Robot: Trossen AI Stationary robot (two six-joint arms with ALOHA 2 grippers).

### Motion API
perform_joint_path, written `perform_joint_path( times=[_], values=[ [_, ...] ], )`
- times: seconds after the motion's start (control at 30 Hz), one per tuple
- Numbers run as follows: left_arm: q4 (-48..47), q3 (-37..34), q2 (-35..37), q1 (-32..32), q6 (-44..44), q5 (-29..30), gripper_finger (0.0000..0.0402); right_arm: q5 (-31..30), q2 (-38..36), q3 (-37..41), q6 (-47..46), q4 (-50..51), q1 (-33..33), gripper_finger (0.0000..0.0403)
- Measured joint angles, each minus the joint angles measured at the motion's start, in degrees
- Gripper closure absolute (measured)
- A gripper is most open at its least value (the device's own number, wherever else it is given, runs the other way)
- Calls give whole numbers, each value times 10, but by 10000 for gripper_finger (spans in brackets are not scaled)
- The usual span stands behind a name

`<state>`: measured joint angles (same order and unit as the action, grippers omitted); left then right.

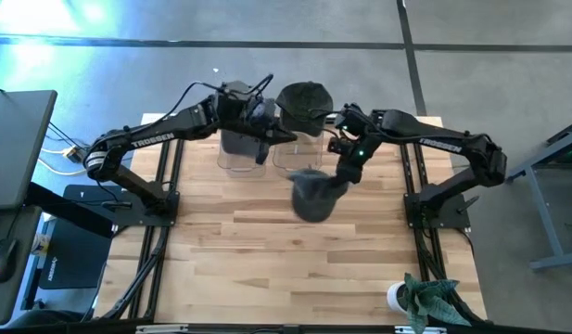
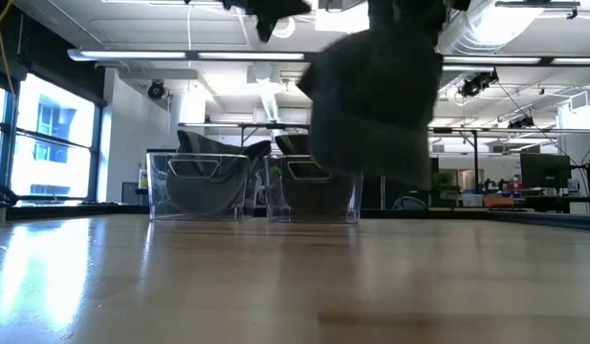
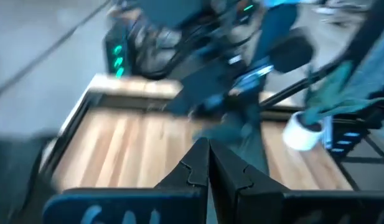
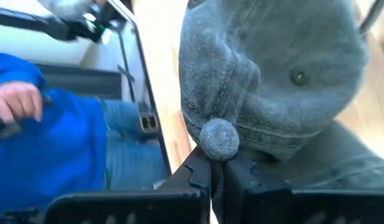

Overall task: Pick & Place hat
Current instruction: Put the black cap into the right transparent bin

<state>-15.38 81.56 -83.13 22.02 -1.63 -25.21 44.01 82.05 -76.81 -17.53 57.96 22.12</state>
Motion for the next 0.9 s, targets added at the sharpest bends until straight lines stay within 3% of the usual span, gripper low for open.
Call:
perform_joint_path(
  times=[0.17, 0.33, 0.43, 0.6, 0.7, 0.9],
  values=[
    [75, 1, -15, -47, -31, -23, 373, -9, -14, -2, -54, -114, -19, 392],
    [80, 0, -33, -95, -27, 12, 268, -47, -24, -2, -70, -167, -19, 398],
    [72, 0, -35, -127, -16, 91, 192, -65, -33, -2, -70, -177, -19, 395],
    [59, -1, -62, -180, 23, 293, 101, -63, -46, -2, -47, -184, -19, 394],
    [69, 0, -84, -204, 42, 329, 85, -51, -59, -2, -21, -184, -20, 399],
    [80, 0, -87, -251, 130, 321, 99, -25, -92, -2, 4, -165, -20, 390]
  ],
)
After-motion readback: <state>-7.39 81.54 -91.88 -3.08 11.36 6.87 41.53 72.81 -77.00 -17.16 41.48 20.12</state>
